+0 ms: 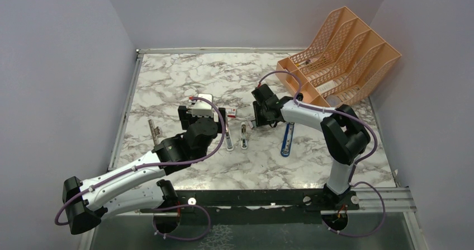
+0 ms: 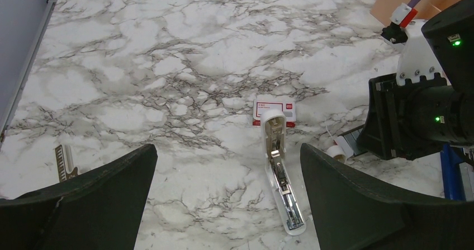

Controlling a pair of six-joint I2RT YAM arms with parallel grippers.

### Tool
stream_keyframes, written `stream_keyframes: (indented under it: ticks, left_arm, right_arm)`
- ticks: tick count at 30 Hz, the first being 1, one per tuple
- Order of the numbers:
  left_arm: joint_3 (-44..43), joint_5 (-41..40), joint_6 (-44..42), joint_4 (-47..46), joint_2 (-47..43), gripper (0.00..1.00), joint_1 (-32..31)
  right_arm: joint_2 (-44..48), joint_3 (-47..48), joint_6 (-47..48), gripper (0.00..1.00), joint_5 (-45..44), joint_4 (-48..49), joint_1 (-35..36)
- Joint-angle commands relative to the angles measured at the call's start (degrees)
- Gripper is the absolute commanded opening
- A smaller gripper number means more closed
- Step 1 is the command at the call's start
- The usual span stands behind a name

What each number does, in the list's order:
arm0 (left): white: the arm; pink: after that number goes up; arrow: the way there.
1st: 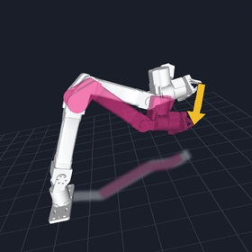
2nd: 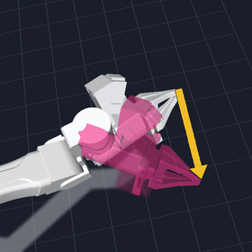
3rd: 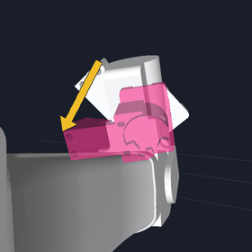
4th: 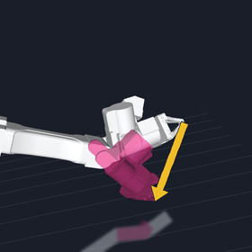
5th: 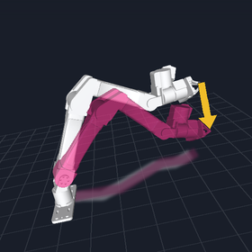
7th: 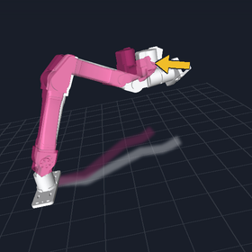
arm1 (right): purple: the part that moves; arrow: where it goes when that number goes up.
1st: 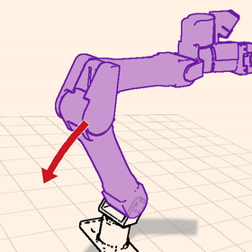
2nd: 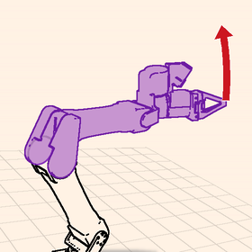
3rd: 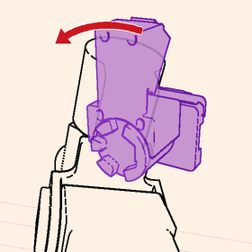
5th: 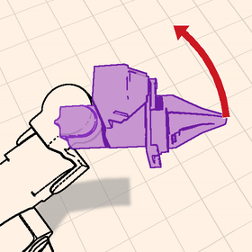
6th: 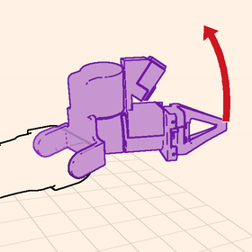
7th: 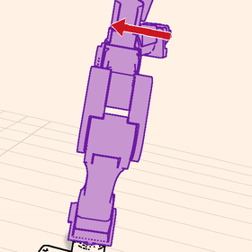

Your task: Load the staples into the stapler

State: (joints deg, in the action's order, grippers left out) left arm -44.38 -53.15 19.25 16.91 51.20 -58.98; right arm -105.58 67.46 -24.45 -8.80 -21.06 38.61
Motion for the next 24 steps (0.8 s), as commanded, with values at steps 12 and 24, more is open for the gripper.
stream_keyframes:
  ticks: [12,24]
  left_arm:
    - [-0.7,-1.1,-0.3,-0.3,-0.8,0.99,0.2]
    - [-0.6,-1.0,-0.4,-0.3,-0.8,0.99,0.2]
  right_arm:
    - [0.1,1.9,-1.6,0.25,3.7,1.1,0.1]
    - [0.2,3.2,0.8,0.32,0.3,-0.2,0.1]
